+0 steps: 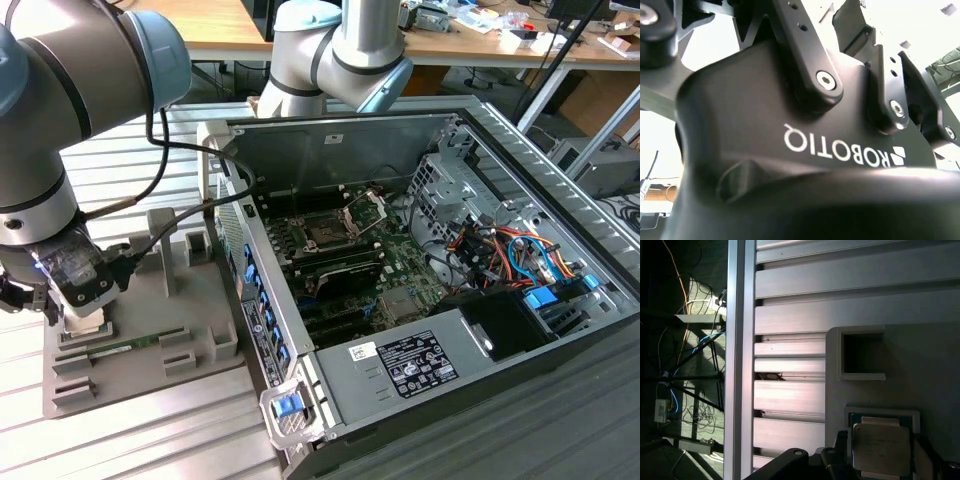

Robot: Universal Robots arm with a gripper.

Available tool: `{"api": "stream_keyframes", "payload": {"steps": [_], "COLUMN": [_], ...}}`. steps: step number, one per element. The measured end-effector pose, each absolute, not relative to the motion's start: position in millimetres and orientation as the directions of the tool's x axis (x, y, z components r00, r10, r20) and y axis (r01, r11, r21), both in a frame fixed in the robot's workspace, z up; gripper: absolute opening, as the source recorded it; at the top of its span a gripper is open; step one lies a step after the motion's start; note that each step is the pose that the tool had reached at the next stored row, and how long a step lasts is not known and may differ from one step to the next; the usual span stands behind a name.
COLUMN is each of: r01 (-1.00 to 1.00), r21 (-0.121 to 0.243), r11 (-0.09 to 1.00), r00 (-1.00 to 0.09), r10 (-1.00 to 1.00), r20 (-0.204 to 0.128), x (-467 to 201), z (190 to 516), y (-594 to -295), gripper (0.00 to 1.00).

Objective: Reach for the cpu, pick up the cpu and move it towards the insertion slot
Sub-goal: 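Pick up the cpu and move it towards the insertion slot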

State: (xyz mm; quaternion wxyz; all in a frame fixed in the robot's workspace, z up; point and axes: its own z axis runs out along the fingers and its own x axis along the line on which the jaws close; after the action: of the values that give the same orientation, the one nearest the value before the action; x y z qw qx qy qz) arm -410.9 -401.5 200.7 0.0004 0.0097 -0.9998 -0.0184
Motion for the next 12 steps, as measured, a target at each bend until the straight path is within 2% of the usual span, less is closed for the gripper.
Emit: {"api": "stream_keyframes", "payload": {"steps": [12], "r01": [-0.054], "r21": [0.037], "r11": [0.998], "r00": [-0.999], "r10": [-0.054], "r20": [0.0], "x": [-410.9], "z": [194.5], "y": [-401.8], "gripper": [0.6]}}
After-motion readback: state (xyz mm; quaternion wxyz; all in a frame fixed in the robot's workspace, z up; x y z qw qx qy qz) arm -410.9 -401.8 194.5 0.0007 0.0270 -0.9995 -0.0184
